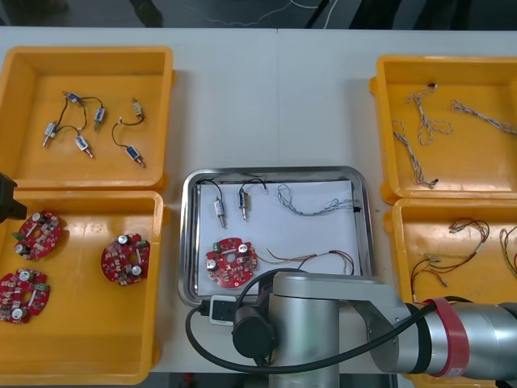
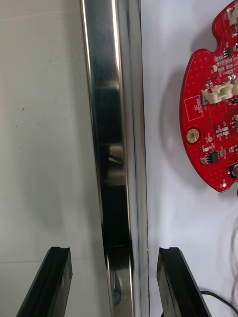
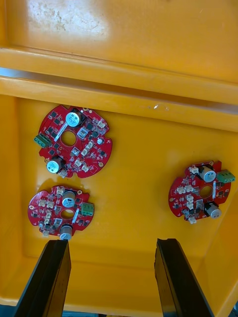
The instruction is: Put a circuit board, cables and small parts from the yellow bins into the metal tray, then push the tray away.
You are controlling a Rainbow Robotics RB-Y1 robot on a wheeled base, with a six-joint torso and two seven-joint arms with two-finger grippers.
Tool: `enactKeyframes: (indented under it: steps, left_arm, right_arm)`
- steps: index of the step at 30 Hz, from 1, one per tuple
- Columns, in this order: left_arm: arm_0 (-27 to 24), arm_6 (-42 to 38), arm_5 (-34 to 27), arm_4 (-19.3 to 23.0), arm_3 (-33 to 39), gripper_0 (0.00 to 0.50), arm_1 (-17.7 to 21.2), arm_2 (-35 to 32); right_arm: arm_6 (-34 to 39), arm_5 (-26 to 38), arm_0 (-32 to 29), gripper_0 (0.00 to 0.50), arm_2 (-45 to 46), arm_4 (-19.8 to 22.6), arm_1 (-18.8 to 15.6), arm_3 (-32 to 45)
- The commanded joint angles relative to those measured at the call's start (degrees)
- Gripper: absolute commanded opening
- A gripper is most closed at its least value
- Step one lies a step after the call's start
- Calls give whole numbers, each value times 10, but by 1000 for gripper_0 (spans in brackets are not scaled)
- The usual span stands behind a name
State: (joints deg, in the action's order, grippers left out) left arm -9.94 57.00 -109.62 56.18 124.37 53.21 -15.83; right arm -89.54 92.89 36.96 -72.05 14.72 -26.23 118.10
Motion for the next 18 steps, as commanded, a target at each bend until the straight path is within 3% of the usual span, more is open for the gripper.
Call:
enactKeyframes:
  steps: [1, 5, 6, 7, 8, 11, 14, 18]
  left_arm:
    - [6, 45, -4, -5, 17, 500, -6, -20]
    - [6, 45, -4, -5, 17, 500, -6, -20]
    - [6, 45, -4, -5, 17, 500, -6, -20]
    - [6, 45, -4, -5, 17, 500, -6, -20]
    - [6, 45, -4, -5, 17, 500, -6, -20]
    - [6, 45, -4, -5, 17, 500, -6, -20]
    - [6, 45, -4, -5, 17, 500, -6, -20]
    - [6, 45, -4, -5, 17, 500, -6, -20]
  right_arm:
    - [-22, -5, 13, 500, -13, -5, -8, 8]
    - [-22, -5, 13, 499, -13, -5, -8, 7]
    - [-22, -5, 13, 473, -13, -5, -8, 8]
    - [-22, -4, 13, 392, -13, -5, -8, 8]
    - [-22, -5, 13, 266, -13, -5, -7, 7]
    - [-22, -5, 13, 136, -13, -7, -6, 7]
    - [-22, -5, 13, 81, -13, -10, -4, 8]
    - [-23, -4, 16, 46, -13, -15, -2, 8]
